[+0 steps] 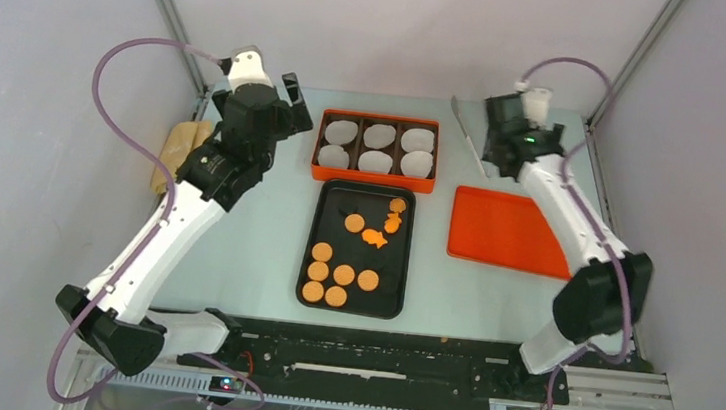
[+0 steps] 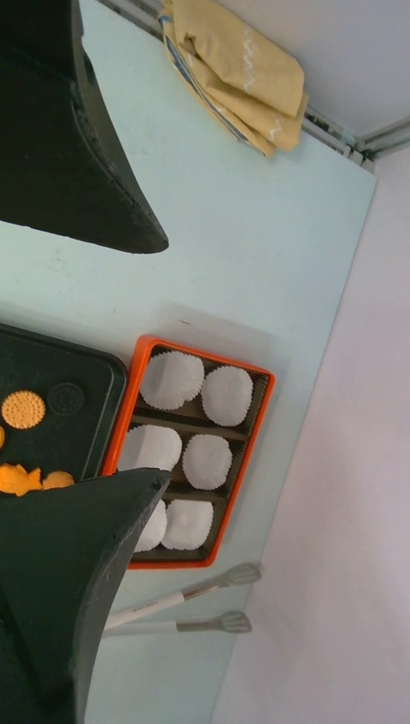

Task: Pack the cookies

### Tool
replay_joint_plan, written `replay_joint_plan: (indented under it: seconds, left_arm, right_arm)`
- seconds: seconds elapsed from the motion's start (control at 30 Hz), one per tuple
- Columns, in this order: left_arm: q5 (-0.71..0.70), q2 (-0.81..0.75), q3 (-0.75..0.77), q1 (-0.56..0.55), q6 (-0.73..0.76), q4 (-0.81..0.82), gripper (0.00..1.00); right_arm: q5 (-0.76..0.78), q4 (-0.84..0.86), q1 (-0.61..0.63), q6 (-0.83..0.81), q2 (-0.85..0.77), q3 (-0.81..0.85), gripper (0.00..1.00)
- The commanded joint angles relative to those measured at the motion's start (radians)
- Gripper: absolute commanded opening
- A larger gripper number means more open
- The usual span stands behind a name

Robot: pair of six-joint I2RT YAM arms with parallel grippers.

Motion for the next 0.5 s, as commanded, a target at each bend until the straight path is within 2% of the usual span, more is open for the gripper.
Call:
replay_joint_plan:
  seconds: [0.0,0.1,0.2,0.3,0.4,0.47]
  left_arm:
    - [0.175,0.014,0.019,0.093,-0.089,0.082,1.00]
    - [0.275,0.058,0.009,0.167,-0.158,0.106,1.00]
    - [0.439,0.138,0.065,0.230,-0.187,0.045,1.00]
    - [0.450,0.201,0.117,0.226,-0.157,-0.052,1.00]
    - [0.433,0.146,0.007,0.220,-0.158,0.000,1.00]
    - [0.433,0.089,-0.079,0.220,-0.171,0.045,1.00]
  right_arm:
    - [-0.538,0.245,-0.174,0.030,-0.204,-0.163,1.00]
    - [-0.425,0.302,-0.170,-0.045,-0.207,-0.180,1.00]
    - [-0.552,0.182,-0.213,-0.055,-0.098,-0.061,1.00]
    - [-0.605,0.147,-0.212,-0.065,0.008,0.011,1.00]
    - [-0.631,0.173,-0.209,-0.080,0.098,0.044,1.00]
    - [-0.673,0.142,-0.218,-0.090,0.184,0.130,1.00]
